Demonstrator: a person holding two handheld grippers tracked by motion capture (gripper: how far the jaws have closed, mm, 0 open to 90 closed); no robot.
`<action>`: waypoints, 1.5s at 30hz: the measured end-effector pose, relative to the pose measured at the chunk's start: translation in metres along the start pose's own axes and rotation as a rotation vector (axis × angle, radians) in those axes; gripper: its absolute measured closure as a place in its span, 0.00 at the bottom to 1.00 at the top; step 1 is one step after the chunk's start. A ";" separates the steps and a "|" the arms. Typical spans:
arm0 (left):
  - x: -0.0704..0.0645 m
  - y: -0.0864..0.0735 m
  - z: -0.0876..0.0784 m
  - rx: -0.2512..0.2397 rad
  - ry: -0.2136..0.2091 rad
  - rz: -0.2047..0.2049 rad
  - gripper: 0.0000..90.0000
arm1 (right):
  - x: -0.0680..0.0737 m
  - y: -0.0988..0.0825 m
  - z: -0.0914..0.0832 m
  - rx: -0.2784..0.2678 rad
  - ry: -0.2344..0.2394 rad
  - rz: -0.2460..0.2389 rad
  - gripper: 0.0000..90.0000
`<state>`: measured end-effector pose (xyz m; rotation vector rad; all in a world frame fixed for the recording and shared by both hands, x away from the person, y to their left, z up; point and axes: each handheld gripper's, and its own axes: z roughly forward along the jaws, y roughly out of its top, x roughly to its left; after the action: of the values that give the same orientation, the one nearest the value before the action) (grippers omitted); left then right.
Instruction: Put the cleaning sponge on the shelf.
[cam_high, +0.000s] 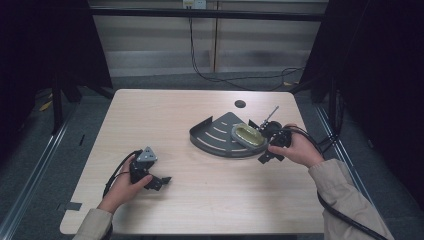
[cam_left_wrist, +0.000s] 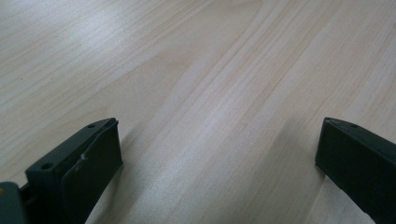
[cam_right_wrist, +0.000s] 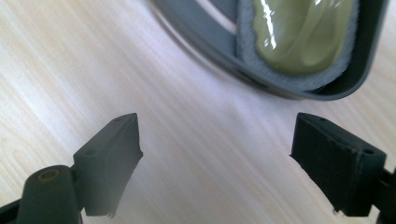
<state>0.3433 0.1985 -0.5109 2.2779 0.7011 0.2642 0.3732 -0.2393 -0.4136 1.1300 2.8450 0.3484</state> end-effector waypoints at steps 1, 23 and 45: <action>0.000 0.000 0.000 0.000 0.000 0.001 0.00 | 0.001 -0.002 0.001 0.003 0.002 -0.004 0.17; 0.000 0.000 0.000 0.000 0.001 0.000 0.00 | 0.007 -0.046 0.014 -0.017 0.025 0.001 0.17; 0.000 0.000 0.000 0.000 0.001 0.000 0.00 | 0.011 -0.097 0.031 -0.093 0.043 0.044 0.17</action>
<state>0.3433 0.1985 -0.5109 2.2776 0.7015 0.2652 0.3044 -0.2948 -0.4662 1.1827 2.8107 0.5089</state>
